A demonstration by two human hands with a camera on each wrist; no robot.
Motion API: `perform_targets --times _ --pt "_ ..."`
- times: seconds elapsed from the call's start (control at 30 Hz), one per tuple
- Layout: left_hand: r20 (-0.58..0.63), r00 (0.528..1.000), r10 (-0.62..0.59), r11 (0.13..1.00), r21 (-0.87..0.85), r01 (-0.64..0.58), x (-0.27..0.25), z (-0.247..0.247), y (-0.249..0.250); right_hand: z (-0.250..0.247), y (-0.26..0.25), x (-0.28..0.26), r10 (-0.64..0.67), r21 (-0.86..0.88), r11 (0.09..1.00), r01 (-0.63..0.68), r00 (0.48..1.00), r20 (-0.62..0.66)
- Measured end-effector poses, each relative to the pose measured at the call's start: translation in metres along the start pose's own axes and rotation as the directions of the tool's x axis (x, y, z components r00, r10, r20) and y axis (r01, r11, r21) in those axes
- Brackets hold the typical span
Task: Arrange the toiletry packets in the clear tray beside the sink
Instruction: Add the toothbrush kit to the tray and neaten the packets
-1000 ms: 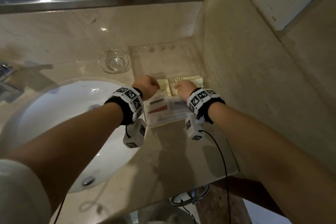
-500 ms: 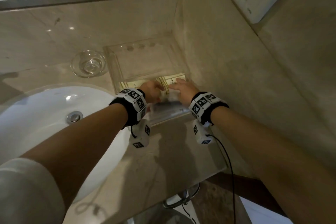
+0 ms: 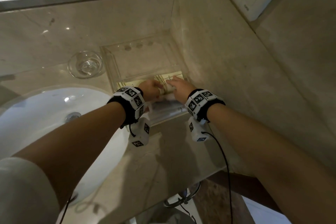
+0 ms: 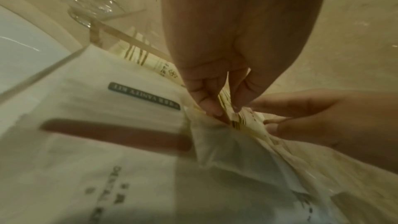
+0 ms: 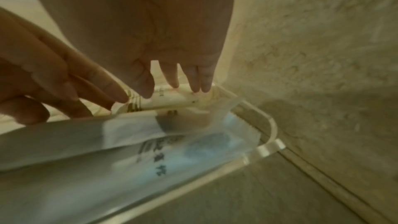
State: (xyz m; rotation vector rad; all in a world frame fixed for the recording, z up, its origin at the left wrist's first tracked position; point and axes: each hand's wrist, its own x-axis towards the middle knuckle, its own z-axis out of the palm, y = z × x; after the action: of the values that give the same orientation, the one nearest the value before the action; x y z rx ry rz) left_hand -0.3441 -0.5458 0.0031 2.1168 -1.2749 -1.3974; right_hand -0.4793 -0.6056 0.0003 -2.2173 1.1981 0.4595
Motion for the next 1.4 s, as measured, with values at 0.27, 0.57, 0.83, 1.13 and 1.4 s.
perform_targets --times 0.27,0.57,0.83,1.13,1.4 --pt "-0.065 0.998 -0.006 0.996 0.092 0.012 -0.007 -0.003 -0.001 -0.003 -0.004 -0.013 0.025 -0.038 0.999 -0.026 0.999 -0.026" --pt "-0.066 0.997 0.047 0.998 0.054 -0.043 -0.013 0.006 0.001 0.009 -0.001 -0.012 -0.001 -0.128 0.992 -0.003 1.0 -0.028" --pt "-0.097 0.994 0.059 0.996 0.068 -0.052 -0.007 0.009 0.0 0.007 0.001 -0.014 -0.034 -0.094 0.995 0.028 0.997 -0.07" --pt "-0.095 0.995 -0.015 0.999 0.046 0.019 -0.01 0.007 0.002 0.007 0.005 -0.013 -0.087 -0.141 0.988 0.062 0.98 -0.179" --pt "-0.151 0.988 -0.03 0.999 0.013 0.032 -0.01 0.007 0.002 0.007 0.008 -0.011 -0.09 -0.149 0.987 0.06 0.974 -0.207"
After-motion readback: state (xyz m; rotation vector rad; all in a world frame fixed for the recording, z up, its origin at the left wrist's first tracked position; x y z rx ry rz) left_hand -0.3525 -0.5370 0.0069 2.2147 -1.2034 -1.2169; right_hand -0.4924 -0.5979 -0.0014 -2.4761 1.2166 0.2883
